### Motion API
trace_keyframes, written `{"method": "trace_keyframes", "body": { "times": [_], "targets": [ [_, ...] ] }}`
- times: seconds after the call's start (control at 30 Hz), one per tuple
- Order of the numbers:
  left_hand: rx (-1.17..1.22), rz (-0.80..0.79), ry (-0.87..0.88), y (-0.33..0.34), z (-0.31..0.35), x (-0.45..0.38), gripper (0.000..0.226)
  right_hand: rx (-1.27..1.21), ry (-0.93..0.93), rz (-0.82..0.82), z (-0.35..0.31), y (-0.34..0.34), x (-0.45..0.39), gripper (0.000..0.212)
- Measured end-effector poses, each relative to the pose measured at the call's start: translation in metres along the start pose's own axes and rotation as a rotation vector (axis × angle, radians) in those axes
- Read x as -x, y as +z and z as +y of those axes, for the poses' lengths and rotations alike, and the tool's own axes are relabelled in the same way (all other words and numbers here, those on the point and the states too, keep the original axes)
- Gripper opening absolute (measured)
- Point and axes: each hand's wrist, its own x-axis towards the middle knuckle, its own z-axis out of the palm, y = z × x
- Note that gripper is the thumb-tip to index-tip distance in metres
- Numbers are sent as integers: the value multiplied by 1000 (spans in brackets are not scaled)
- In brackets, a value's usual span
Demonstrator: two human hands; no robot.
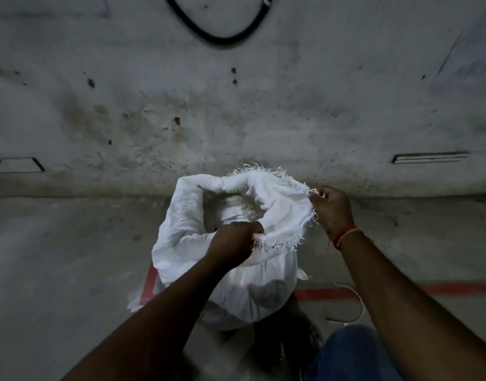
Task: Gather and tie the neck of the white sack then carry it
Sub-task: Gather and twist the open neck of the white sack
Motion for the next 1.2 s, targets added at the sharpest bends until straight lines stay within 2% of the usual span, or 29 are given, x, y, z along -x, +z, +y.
{"method": "trace_keyframes", "body": {
  "times": [0.07,0.23,0.33,0.43,0.5,0.53,0.67,0.77,0.87,1.0,1.1,1.2],
  "targets": [
    [28,65,18,-11,2,-9,31,-74,0,-54,-12,-6,0,26],
    [73,211,63,-42,17,-34,37,-237,-58,-160,-53,-24,-2,16],
    [172,356,104,-70,26,-48,39,-375,-38,-176,-81,-34,-5,20],
    [135,471,129,-101,33,-65,37,-416,-59,-155,-107,-47,-10,18],
    [140,466,84,-119,37,-76,31,-363,-110,-168,-120,-53,-15,18],
    [157,442,90,-128,39,-79,35,-320,-139,-179,-127,-56,-17,19],
    [198,302,245,-148,52,-88,79,-121,-293,-322,-151,-64,-19,15],
    [169,283,297,-148,58,-93,93,-65,-357,-395,-165,-67,-19,14],
    [208,337,344,-149,58,-103,65,-21,-417,-372,-176,-68,-24,14],
    [283,376,264,-166,58,-112,27,7,-470,-285,-185,-67,-33,13],
    [322,439,192,-176,54,-115,23,-123,-435,-218,-187,-61,-31,10],
    [256,493,152,-182,44,-123,22,-403,-290,-282,-182,-55,-29,20]
  ]
}}
